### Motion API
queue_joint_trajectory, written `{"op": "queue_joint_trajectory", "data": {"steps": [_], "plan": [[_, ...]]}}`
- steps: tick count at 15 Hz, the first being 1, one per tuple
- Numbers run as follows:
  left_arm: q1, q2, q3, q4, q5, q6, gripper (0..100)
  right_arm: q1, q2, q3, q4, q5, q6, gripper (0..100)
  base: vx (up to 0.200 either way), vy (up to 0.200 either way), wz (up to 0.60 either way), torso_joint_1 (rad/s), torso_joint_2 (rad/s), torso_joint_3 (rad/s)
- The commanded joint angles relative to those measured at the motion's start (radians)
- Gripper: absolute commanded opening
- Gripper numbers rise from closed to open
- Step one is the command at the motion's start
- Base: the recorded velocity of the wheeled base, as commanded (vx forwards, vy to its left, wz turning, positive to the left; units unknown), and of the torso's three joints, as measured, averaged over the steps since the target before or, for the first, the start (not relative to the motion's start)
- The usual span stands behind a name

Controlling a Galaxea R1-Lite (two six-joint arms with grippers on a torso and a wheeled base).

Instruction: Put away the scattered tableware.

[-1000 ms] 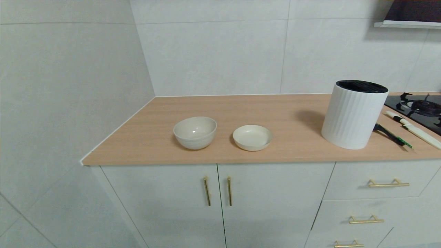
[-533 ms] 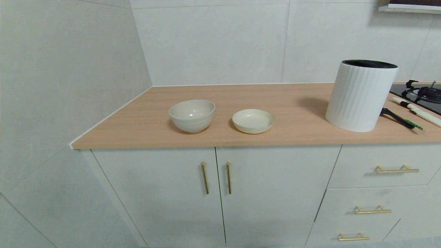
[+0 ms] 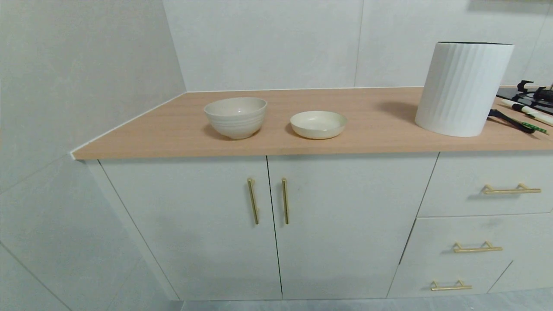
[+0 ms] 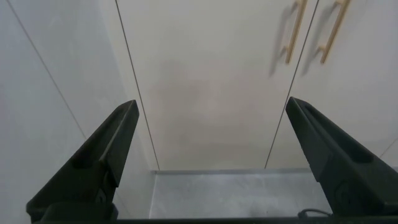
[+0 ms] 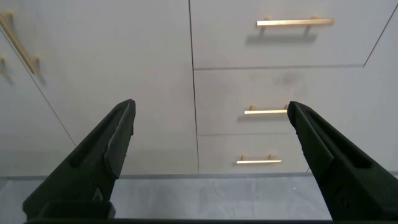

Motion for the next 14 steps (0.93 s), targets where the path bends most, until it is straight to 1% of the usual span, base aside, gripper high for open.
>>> {"op": "queue_joint_trajectory", "data": {"steps": [1,3,5,12,14], "plan": [[0.000,0.000,-0.001,0.000,0.000,0.000,100,0.000,0.000,0.000,0.000,0.000,0.000,100,0.000,0.000,0.00,-0.119,0.43,0.320],[0.000,0.000,0.000,0.000,0.000,0.000,100,0.000,0.000,0.000,0.000,0.000,0.000,100,0.000,0.000,0.00,-0.093,0.44,0.342],[0.000,0.000,0.000,0.000,0.000,0.000,100,0.000,0.000,0.000,0.000,0.000,0.000,100,0.000,0.000,0.00,-0.041,0.23,0.175],[0.000,0.000,0.000,0.000,0.000,-0.001,100,0.000,0.000,0.000,0.000,0.000,0.000,100,0.000,0.000,0.00,-0.003,0.02,0.012],[0.000,0.000,0.000,0.000,0.000,-0.001,100,0.000,0.000,0.000,-0.001,0.000,0.000,100,0.000,0.200,0.00,-0.005,0.01,0.007]]}}
